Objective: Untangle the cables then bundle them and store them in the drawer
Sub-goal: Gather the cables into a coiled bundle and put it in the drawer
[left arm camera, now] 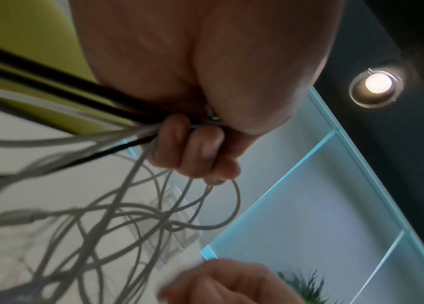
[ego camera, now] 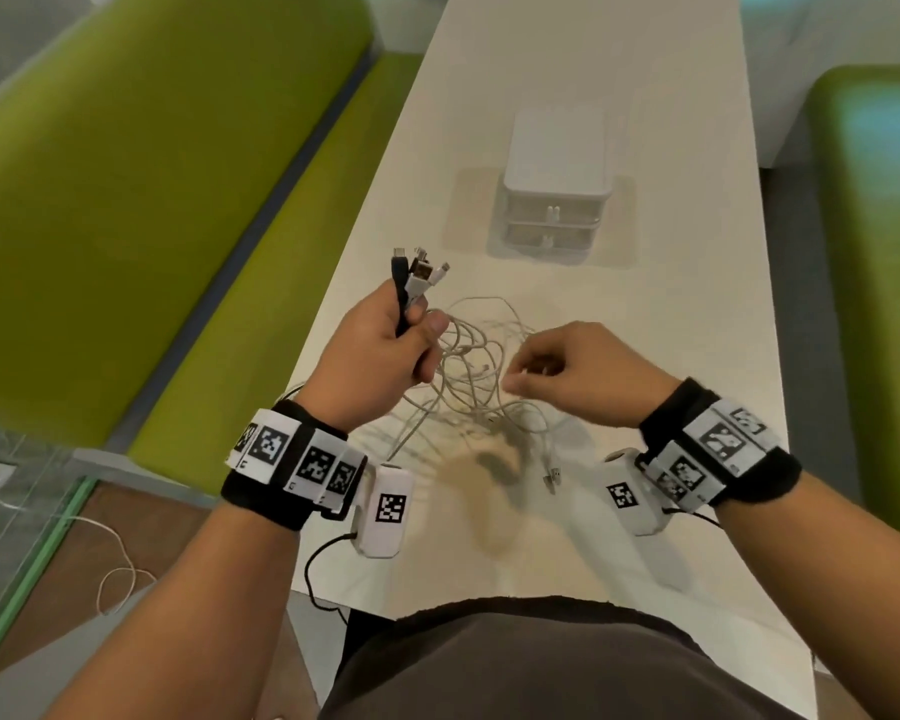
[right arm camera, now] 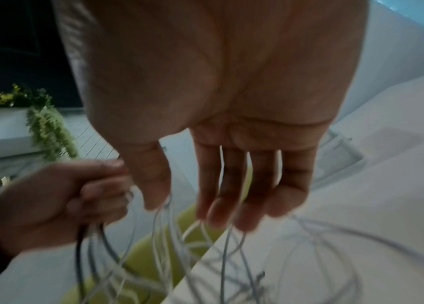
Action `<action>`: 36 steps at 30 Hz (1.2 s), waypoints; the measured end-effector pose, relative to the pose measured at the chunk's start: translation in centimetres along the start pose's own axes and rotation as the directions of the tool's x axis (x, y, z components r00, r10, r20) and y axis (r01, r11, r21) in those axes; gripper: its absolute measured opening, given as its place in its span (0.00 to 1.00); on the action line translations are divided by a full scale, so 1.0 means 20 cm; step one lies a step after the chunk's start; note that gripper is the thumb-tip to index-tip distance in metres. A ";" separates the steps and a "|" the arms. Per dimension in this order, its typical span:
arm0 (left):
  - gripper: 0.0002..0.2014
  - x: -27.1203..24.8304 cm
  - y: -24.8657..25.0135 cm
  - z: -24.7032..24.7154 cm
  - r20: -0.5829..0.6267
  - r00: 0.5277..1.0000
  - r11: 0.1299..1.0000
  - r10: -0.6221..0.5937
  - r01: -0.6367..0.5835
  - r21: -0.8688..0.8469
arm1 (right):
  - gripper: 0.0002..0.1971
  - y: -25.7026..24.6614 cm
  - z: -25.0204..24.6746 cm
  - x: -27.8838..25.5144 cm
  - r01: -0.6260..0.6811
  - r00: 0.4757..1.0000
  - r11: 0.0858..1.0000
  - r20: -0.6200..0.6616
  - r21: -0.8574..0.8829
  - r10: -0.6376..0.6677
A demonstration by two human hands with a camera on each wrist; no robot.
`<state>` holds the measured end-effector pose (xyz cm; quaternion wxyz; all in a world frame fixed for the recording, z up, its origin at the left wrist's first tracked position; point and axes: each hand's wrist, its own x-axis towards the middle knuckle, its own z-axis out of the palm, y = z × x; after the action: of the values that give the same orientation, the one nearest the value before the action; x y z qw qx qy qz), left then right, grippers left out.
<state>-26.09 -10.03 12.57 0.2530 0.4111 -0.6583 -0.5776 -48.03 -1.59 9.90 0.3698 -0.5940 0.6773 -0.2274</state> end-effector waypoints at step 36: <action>0.05 -0.03 -0.02 0.11 0.023 0.998 0.900 0.066 -0.070 0.430 | 0.07 -0.07 0.00 0.03 0.111 0.960 0.867 -0.277 0.485 0.033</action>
<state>-27.39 -8.36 11.86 0.1736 0.4313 -0.7844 -0.4106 -47.23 -2.45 10.78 0.4070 -0.4552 0.6287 -0.4816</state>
